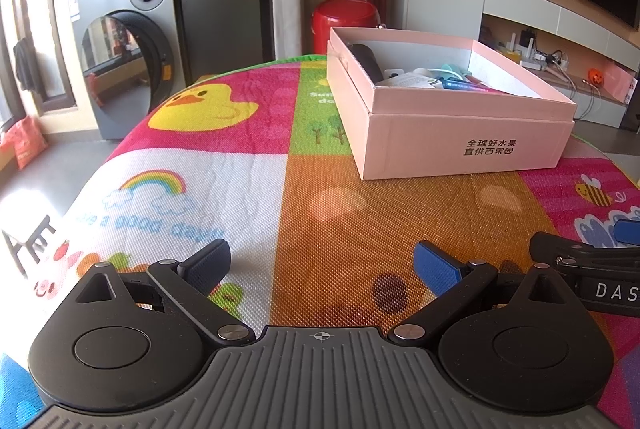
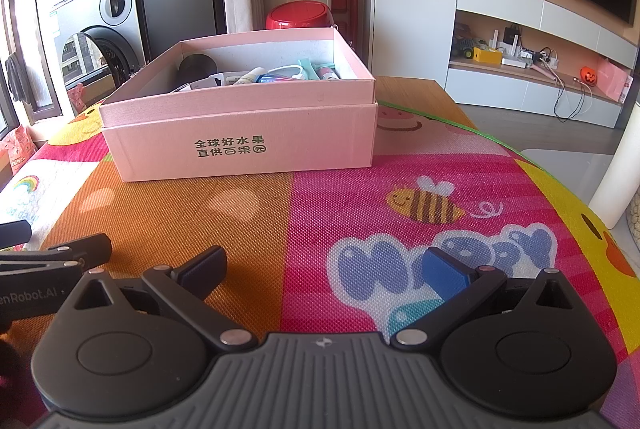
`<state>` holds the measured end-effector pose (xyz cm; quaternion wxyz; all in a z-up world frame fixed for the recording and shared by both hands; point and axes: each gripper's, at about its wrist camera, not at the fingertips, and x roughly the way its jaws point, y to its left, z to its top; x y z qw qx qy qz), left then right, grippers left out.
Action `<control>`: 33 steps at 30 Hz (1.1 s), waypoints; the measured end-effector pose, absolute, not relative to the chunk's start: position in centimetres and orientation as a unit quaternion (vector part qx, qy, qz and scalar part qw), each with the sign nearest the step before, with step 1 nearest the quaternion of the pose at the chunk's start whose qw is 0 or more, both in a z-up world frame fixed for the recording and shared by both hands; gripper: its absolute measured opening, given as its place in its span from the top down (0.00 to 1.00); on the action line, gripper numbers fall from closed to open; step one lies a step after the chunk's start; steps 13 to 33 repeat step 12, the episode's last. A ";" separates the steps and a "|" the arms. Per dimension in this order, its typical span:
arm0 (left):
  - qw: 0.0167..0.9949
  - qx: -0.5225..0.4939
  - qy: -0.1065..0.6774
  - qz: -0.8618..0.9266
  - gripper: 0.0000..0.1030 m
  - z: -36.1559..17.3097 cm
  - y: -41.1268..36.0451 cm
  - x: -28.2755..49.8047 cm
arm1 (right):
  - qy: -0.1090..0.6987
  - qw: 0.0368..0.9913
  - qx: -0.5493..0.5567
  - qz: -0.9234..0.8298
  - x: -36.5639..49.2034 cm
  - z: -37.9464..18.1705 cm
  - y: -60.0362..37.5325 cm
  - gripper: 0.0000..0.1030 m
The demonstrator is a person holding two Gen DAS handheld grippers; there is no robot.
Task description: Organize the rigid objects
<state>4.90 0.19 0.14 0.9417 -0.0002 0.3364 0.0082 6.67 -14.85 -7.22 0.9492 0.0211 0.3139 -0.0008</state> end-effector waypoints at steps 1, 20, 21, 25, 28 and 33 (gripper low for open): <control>0.942 0.003 0.336 0.009 0.02 0.2 0.1 4.9 | 0.314 0.949 0.021 -0.001 6.6 -7.2 -14.9 0.00; 0.942 0.005 0.336 0.010 0.02 0.1 -0.2 4.9 | 0.314 0.949 0.021 -0.001 6.6 -7.2 -14.9 0.00; 0.942 0.005 0.336 0.010 0.02 0.1 -0.2 4.9 | 0.314 0.949 0.021 -0.001 6.6 -7.2 -14.9 0.00; 0.942 0.005 0.336 0.010 0.02 0.1 -0.2 4.9 | 0.314 0.949 0.021 -0.001 6.6 -7.2 -14.9 0.00; 0.942 0.005 0.336 0.010 0.02 0.1 -0.2 4.9 | 0.314 0.949 0.021 -0.001 6.6 -7.2 -14.9 0.00; 0.942 0.005 0.336 0.010 0.02 0.1 -0.2 4.9 | 0.314 0.949 0.021 -0.001 6.6 -7.2 -14.9 0.00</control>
